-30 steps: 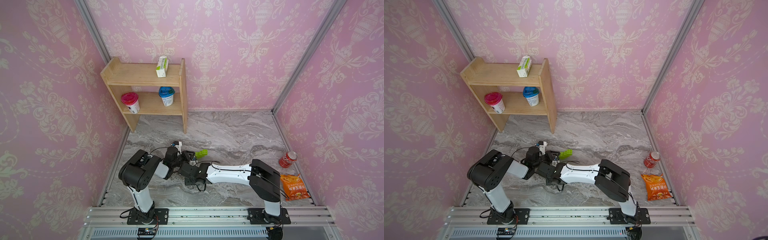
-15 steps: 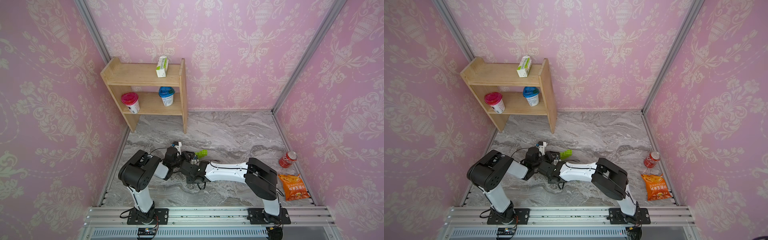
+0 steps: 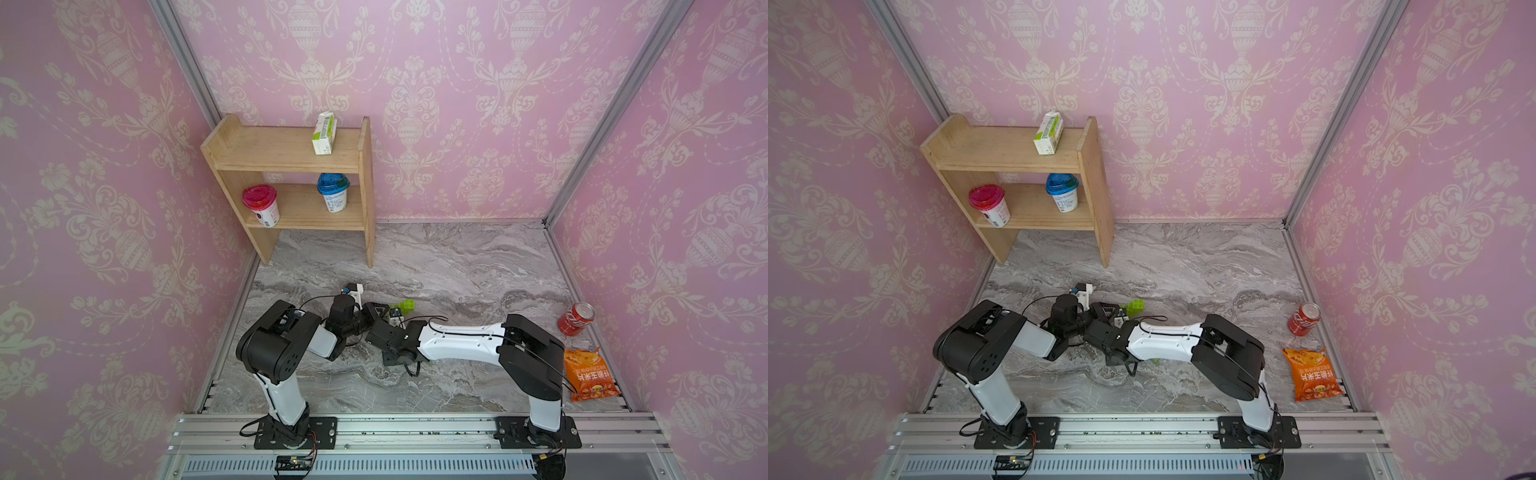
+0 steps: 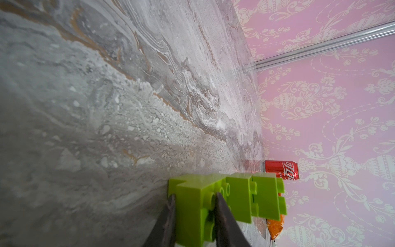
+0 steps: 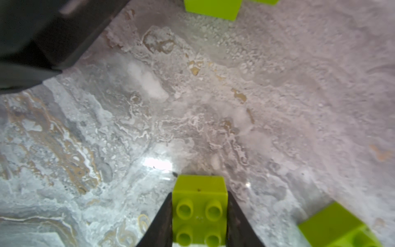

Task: Assemble the letter v with lego
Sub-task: Pick up the lego brick from the center of the board, then place the lego brick at the center of the board.

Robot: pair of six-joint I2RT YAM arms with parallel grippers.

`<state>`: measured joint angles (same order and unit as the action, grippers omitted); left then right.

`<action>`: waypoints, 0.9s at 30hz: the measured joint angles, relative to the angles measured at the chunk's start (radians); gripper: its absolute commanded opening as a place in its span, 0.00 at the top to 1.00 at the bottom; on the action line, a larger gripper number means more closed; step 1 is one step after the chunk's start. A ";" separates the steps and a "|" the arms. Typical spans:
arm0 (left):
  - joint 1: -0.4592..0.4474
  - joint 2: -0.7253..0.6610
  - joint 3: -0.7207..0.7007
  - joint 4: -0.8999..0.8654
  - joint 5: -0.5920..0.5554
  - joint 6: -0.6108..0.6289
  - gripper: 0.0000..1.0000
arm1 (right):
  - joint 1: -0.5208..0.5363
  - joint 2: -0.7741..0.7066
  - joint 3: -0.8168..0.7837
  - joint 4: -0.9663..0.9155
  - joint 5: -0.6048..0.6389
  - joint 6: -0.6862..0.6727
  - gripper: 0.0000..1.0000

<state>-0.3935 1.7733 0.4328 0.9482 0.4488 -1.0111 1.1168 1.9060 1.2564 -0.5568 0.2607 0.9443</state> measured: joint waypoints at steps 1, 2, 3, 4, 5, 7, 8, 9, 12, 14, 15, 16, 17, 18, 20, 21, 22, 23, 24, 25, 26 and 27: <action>0.000 0.000 0.000 0.000 0.000 0.000 0.84 | -0.005 -0.032 -0.021 -0.003 0.001 -0.014 0.69; 0.000 0.000 0.000 0.000 0.000 0.000 0.84 | -0.009 -0.072 -0.045 -0.004 0.003 -0.031 0.70; 0.000 0.000 0.000 0.000 0.000 0.000 0.84 | -0.015 -0.114 -0.071 -0.003 0.003 -0.045 0.70; 0.000 0.000 0.000 0.000 0.000 0.000 0.84 | -0.026 -0.167 -0.103 -0.005 0.003 -0.063 0.70; 0.000 0.000 0.000 0.000 0.000 0.000 0.84 | -0.042 -0.220 -0.137 -0.008 0.005 -0.084 0.70; -0.003 0.000 0.000 0.000 -0.001 0.000 0.85 | -0.089 -0.311 -0.201 -0.011 0.006 -0.128 0.70; -0.005 0.000 0.000 0.000 -0.002 0.000 0.85 | -0.128 -0.354 -0.238 -0.011 0.006 -0.159 0.70; -0.008 0.000 0.000 0.001 -0.005 0.000 0.85 | -0.163 -0.383 -0.267 -0.013 0.002 -0.185 0.70; -0.032 0.000 0.000 0.004 -0.014 -0.005 0.86 | -0.281 -0.439 -0.352 -0.014 -0.009 -0.284 0.68; -0.059 0.000 0.000 0.006 -0.027 -0.012 0.86 | -0.354 -0.451 -0.402 -0.005 -0.037 -0.351 0.67; -0.073 0.000 0.000 0.007 -0.035 -0.018 0.86 | -0.377 -0.452 -0.418 0.001 -0.048 -0.375 0.67; -0.092 0.002 0.000 0.011 -0.045 -0.023 0.86 | -0.405 -0.452 -0.439 0.011 -0.066 -0.403 0.67; -0.111 0.003 0.000 0.015 -0.056 -0.027 0.86 | -0.431 -0.451 -0.458 0.020 -0.084 -0.430 0.67; -0.127 0.006 0.000 0.020 -0.066 -0.031 0.86 | -0.448 -0.451 -0.468 0.024 -0.096 -0.451 0.66; -0.156 0.016 0.000 0.039 -0.083 -0.046 0.86 | -0.477 -0.448 -0.482 0.039 -0.123 -0.491 0.65; -0.166 0.022 0.000 0.048 -0.092 -0.053 0.86 | -0.484 -0.446 -0.484 0.047 -0.133 -0.505 0.64; -0.176 0.028 0.000 0.059 -0.100 -0.059 0.86 | -0.491 -0.443 -0.484 0.057 -0.143 -0.520 0.62; -0.185 0.034 0.001 0.070 -0.108 -0.066 0.86 | -0.495 -0.437 -0.484 0.067 -0.154 -0.531 0.61; -0.190 0.039 0.001 0.079 -0.117 -0.073 0.86 | -0.499 -0.434 -0.484 0.075 -0.163 -0.539 0.59; -0.196 0.043 0.001 0.087 -0.126 -0.080 0.86 | -0.500 -0.430 -0.484 0.081 -0.171 -0.550 0.57; -0.204 0.048 0.002 0.094 -0.138 -0.085 0.86 | -0.504 -0.425 -0.484 0.085 -0.181 -0.556 0.54; -0.209 0.050 0.002 0.100 -0.145 -0.089 0.86 | -0.507 -0.422 -0.484 0.086 -0.187 -0.561 0.51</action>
<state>-0.6022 1.8236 0.4351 1.0477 0.3042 -1.1000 0.6102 1.4841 0.7727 -0.4709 0.0738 0.3832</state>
